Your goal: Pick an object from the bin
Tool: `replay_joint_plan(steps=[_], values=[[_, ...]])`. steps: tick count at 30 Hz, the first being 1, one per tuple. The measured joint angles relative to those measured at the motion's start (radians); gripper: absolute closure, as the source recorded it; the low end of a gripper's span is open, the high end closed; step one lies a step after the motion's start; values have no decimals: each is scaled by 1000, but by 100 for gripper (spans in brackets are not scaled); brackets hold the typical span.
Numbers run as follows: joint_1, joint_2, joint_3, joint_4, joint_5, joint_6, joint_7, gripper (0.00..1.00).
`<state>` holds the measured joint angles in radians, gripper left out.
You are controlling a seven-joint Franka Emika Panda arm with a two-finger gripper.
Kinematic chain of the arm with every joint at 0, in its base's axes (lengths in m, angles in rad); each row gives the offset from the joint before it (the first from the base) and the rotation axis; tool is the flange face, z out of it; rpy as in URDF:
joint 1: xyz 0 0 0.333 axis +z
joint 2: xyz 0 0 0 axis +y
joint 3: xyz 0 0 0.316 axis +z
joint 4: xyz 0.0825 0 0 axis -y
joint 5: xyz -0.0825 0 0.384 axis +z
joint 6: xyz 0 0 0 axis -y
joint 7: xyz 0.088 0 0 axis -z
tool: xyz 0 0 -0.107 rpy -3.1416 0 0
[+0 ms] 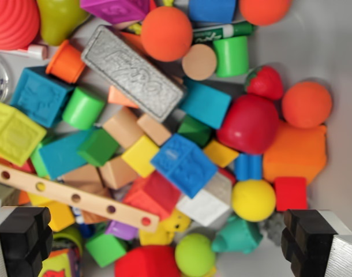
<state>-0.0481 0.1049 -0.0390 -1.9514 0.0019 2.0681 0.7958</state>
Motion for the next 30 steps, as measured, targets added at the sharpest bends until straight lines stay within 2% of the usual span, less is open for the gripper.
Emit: replay_joint_plan(steps=[13,30], values=[[10,-30,5,-57,0,26,13,0],[33,-92,18,-174,0,78,48,0]])
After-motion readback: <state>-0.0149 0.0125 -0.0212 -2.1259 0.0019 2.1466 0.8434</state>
